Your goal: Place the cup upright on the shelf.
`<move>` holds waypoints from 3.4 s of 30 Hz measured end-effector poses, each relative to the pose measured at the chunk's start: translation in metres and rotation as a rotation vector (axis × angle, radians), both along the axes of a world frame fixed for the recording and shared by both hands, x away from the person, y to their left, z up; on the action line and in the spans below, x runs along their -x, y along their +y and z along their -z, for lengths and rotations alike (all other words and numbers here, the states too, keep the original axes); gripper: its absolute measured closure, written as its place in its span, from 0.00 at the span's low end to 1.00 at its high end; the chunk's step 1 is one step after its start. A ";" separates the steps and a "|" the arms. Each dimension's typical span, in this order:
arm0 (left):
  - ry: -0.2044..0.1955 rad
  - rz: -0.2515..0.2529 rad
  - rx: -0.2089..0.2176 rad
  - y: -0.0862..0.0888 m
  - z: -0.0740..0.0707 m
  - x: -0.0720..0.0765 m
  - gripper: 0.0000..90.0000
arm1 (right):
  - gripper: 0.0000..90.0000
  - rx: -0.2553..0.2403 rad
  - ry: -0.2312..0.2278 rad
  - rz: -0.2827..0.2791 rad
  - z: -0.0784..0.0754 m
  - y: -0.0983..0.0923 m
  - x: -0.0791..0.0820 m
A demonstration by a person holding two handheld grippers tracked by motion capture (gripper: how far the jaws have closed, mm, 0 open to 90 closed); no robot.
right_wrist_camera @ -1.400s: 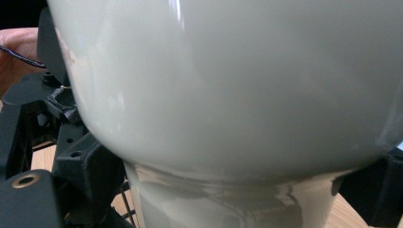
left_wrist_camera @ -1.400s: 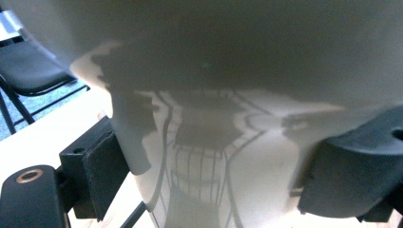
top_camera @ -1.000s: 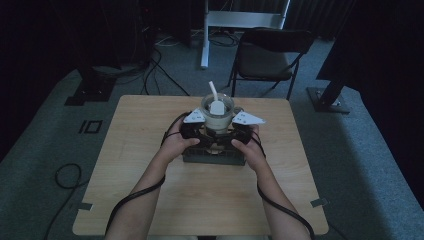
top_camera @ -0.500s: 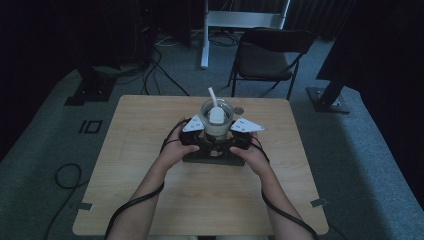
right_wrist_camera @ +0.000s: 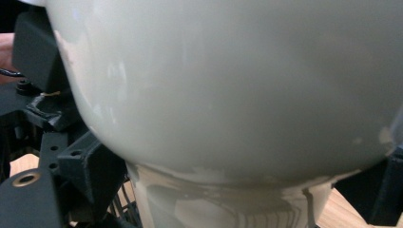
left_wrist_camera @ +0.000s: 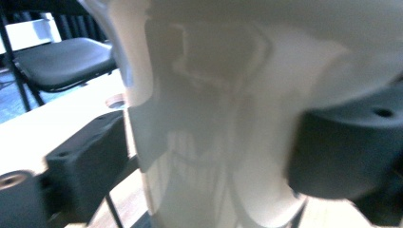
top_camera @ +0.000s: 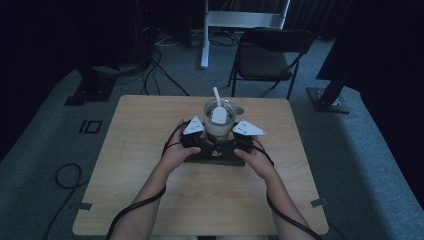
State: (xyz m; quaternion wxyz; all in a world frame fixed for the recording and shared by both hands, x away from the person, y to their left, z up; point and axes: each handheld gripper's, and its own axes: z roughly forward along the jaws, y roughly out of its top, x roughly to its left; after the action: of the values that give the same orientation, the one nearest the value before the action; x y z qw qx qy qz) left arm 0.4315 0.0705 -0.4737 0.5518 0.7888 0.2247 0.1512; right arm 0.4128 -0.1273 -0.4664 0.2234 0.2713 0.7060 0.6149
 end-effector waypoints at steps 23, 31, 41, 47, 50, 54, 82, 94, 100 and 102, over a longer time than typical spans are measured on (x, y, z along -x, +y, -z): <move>0.047 -0.033 0.036 -0.006 0.003 0.003 0.02 | 0.10 0.019 0.031 0.129 -0.003 -0.001 0.016; 0.033 -0.072 0.048 0.000 0.001 0.007 0.09 | 0.10 -0.018 0.041 0.115 -0.004 -0.014 0.025; 0.028 -0.110 0.103 0.003 -0.007 0.015 0.09 | 0.10 -0.035 0.043 0.160 -0.011 -0.045 0.040; 0.018 -0.121 0.096 0.012 -0.011 0.021 0.08 | 0.10 -0.060 0.031 0.196 -0.015 -0.066 0.047; 0.026 -0.124 0.099 0.018 -0.011 0.024 0.08 | 0.10 -0.075 0.035 0.240 -0.016 -0.081 0.049; 0.031 -0.129 0.100 0.028 -0.010 0.031 0.08 | 0.10 -0.072 0.025 0.288 -0.018 -0.099 0.055; 0.021 -0.351 0.136 0.132 0.002 0.073 0.08 | 0.10 -0.012 0.148 0.411 0.031 -0.153 0.081; 0.077 -0.553 0.084 0.182 0.021 0.098 0.08 | 0.10 0.022 0.186 0.448 0.050 -0.168 0.090; 0.106 -0.657 0.062 0.209 0.031 0.114 0.08 | 0.10 0.038 0.219 0.462 0.056 -0.173 0.094; 0.115 -0.691 0.050 0.216 0.034 0.120 0.08 | 0.10 0.043 0.228 0.466 0.058 -0.174 0.096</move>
State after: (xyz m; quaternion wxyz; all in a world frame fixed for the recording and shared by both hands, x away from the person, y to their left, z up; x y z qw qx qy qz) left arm 0.3120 0.2869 -0.5077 0.4735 0.6597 0.5128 0.2787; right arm 0.3169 -0.3011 -0.5244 0.2839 0.4893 0.6580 0.4970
